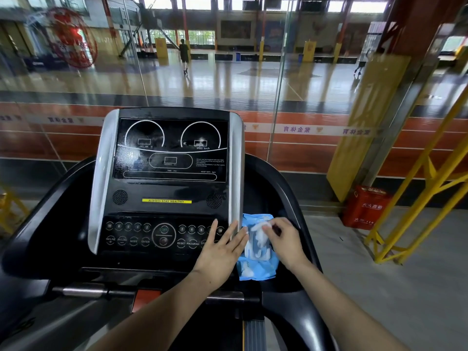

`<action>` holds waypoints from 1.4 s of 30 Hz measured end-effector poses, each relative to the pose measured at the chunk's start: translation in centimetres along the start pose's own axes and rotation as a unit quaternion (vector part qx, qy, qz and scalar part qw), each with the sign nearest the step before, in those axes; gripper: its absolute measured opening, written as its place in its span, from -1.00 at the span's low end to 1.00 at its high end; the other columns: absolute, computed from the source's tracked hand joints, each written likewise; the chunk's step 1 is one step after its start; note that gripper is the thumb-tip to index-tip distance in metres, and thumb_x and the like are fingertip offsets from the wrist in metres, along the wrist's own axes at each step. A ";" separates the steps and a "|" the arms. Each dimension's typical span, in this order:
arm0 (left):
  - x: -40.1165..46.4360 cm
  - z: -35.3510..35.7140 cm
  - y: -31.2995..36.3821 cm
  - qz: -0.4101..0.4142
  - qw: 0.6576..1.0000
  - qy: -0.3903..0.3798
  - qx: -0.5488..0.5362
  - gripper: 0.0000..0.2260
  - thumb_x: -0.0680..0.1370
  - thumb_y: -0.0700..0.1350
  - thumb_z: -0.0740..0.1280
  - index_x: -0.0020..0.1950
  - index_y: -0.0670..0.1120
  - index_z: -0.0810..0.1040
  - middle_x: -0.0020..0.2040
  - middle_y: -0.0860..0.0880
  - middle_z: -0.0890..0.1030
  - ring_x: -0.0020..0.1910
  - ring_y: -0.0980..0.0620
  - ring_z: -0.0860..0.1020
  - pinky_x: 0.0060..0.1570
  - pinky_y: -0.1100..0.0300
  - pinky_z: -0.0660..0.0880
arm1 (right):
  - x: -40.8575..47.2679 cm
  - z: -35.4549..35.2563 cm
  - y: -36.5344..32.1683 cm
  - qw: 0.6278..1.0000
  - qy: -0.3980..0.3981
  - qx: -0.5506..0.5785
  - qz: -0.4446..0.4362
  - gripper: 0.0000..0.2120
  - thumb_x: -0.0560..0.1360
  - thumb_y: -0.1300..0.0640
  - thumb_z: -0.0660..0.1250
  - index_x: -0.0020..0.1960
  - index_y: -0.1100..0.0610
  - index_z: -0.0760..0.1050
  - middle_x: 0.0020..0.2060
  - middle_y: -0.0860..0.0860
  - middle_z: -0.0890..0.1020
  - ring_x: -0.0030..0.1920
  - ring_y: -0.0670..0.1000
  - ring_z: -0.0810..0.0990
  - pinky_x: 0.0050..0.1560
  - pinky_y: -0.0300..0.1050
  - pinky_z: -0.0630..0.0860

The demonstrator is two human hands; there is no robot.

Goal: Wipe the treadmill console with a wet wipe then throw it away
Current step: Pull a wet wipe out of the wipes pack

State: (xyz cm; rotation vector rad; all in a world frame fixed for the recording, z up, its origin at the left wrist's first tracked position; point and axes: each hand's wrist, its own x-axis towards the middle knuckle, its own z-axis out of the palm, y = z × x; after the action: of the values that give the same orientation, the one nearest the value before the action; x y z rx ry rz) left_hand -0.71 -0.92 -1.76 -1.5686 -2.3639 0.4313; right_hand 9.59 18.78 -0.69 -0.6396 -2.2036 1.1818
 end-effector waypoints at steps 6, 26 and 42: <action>-0.1 0.1 0.1 0.001 1.000 0.010 -0.005 -0.21 0.66 -0.12 0.21 0.66 -0.12 -0.32 0.70 -0.10 -0.28 0.61 -0.23 -0.42 0.46 -0.48 -0.35 | -0.3 -3.0 -2.3 0.998 -0.009 0.059 0.027 -0.89 0.63 0.21 0.33 -0.06 0.08 0.45 -0.14 0.00 0.67 -0.21 -0.08 0.61 -0.13 -0.07 0.56; -0.2 -0.1 0.0 0.006 1.000 0.013 -0.026 -0.21 0.64 -0.13 0.24 0.68 -0.10 -0.25 0.71 -0.12 -0.22 0.63 -0.24 -0.38 0.51 -0.43 -0.34 | 3.0 1.2 -0.2 0.903 -0.145 -0.403 -0.029 -0.61 0.63 -0.01 0.39 0.35 0.17 0.43 0.22 0.13 0.55 0.22 0.18 0.58 0.13 0.03 0.54; -0.1 -1.3 0.8 0.023 0.999 0.020 0.015 -0.25 0.66 -0.11 0.20 0.68 -0.18 -0.23 0.71 -0.18 -0.11 0.62 -0.32 -0.37 0.53 -0.38 -0.37 | 2.9 -0.5 -1.2 0.965 -0.076 -0.252 0.021 -0.73 0.60 0.04 0.43 0.21 0.14 0.47 -0.01 0.14 0.64 -0.05 0.19 0.64 -0.06 0.01 0.58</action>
State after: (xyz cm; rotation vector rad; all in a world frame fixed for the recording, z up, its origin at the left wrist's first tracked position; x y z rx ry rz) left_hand 0.49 -0.59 -0.88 -1.6051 -2.2851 0.4389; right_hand 7.58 20.30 1.25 -0.8208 -2.6594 0.7005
